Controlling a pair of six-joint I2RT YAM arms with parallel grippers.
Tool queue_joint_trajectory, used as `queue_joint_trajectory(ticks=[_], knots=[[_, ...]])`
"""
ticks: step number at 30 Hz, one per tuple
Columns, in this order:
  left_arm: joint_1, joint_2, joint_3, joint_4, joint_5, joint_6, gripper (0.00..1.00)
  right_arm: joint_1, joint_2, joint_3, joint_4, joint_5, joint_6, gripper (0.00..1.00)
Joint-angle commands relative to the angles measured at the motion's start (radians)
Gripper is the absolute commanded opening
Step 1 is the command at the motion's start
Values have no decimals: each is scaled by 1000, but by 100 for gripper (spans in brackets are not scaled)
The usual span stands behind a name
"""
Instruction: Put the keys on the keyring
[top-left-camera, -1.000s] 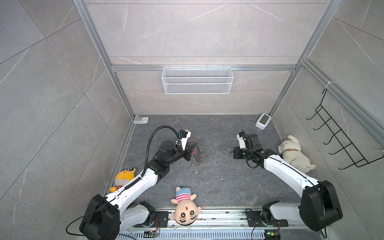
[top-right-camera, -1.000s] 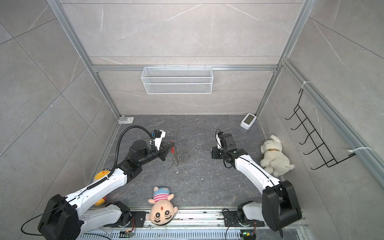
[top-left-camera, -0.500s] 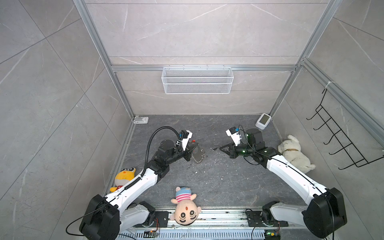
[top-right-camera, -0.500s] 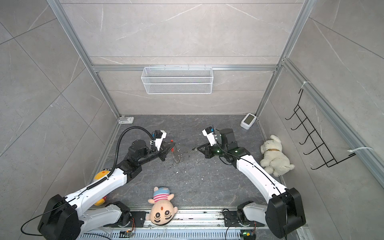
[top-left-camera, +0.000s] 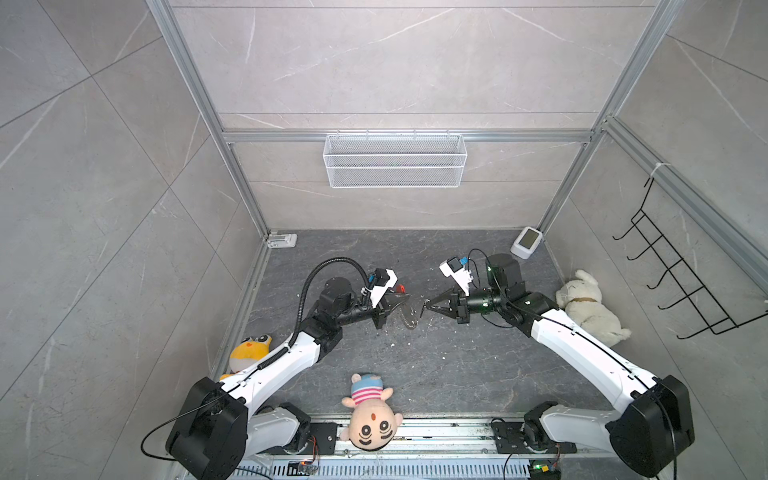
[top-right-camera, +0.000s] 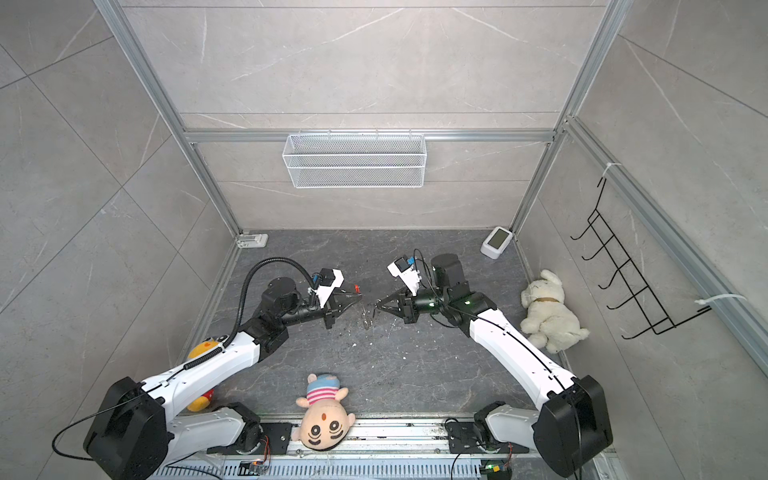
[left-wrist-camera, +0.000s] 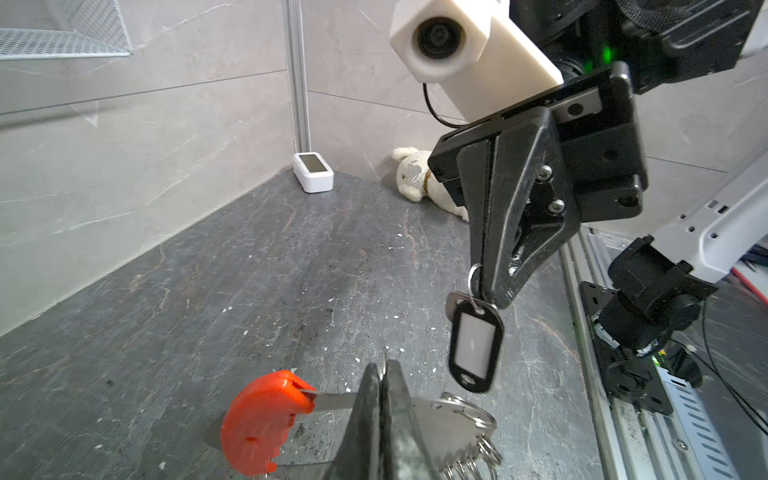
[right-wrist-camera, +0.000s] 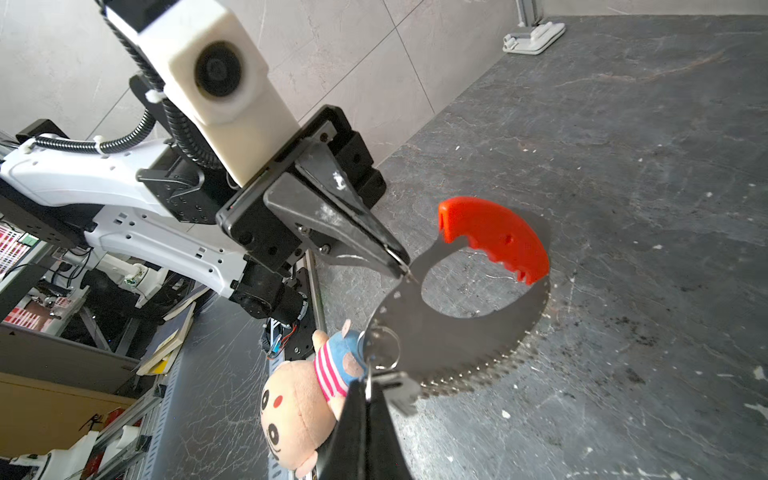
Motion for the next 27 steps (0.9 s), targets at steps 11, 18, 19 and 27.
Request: queue_joint_trajectory(ticks=[11,18,19,27], knots=[[7,5,51,140,141,-16,0,16,62,51,65,-57,24,0],[7,28,45,172,161,-27,0,25,79,50,150,-75,88,0],[6,30,46,173,164,-27,0,25,80,50,156,-76,93,0],[7,33,58,169,171,-27,0,36,102,63,166,-72,105,0]])
